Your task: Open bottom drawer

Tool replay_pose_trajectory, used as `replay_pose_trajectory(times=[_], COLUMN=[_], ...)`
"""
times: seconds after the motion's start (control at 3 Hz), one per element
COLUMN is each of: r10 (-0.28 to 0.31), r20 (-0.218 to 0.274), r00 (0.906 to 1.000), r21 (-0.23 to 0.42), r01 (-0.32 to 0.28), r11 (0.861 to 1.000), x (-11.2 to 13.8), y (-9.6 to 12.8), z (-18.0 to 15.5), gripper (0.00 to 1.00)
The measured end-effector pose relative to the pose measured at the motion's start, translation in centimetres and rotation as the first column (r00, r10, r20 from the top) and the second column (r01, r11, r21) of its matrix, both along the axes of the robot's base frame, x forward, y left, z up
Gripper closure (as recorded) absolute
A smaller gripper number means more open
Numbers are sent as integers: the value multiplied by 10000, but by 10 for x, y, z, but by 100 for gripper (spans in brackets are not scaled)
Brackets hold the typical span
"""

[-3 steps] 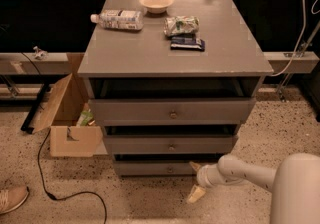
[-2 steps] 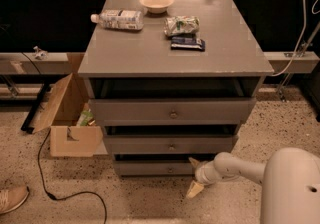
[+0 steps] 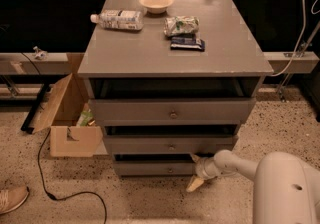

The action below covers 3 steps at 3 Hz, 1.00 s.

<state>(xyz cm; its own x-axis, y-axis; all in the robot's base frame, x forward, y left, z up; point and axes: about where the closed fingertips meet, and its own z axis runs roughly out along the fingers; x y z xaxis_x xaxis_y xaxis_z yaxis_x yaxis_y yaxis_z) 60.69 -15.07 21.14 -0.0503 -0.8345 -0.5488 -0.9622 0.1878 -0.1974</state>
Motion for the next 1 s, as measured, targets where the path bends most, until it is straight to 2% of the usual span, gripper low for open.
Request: replay_pose_trajectory(times=[0.67,1.0], r10=[-135,-150], r20=[-51,-451], r00=[9999,9989], r21=[54,48], r01=[135,153], r11=[9999,9999], x=[31,29], y=[-6,-13], z=[-21,-38], gripper=[0,27])
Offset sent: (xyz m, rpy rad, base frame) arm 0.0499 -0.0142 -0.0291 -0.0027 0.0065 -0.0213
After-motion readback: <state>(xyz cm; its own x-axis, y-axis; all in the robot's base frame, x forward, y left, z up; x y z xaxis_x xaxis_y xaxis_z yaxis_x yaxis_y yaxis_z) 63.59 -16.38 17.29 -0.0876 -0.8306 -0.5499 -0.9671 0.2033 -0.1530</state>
